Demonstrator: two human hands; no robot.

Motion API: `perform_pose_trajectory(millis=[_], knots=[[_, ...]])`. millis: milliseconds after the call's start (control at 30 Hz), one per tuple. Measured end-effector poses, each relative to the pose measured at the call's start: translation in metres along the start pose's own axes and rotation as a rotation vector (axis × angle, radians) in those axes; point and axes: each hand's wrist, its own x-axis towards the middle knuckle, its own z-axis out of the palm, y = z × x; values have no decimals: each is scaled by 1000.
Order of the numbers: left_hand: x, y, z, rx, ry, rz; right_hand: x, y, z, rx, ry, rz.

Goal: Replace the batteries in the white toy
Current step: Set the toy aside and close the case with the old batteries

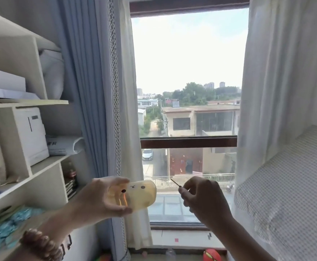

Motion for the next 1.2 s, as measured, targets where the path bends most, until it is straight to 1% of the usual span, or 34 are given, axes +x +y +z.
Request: perform_pose_trajectory(millis=[267, 467, 600, 767, 867, 967, 1033, 1100, 1200], knots=[[117, -90, 4, 17, 77, -126, 173, 11, 77, 4, -76, -46], [187, -176, -9, 109, 133, -184, 276, 4, 161, 39, -120, -85], [232, -243, -24, 98, 171, -222, 342, -11, 222, 58, -133, -87], [274, -321, -50, 143, 224, -285, 424, -51, 293, 28, -167, -143], [285, -362, -66, 171, 284, -355, 461, -76, 342, 64, -202, -171], [278, -397, -80, 204, 356, -454, 482, -108, 399, 68, -305, -231], [267, -420, -91, 247, 396, -518, 491, -133, 439, 69, -383, -306], [256, -442, -102, 237, 429, -596, 497, -161, 476, 78, -447, -399], [236, -466, -116, 272, 486, -744, 503, -203, 524, 163, -556, -524]])
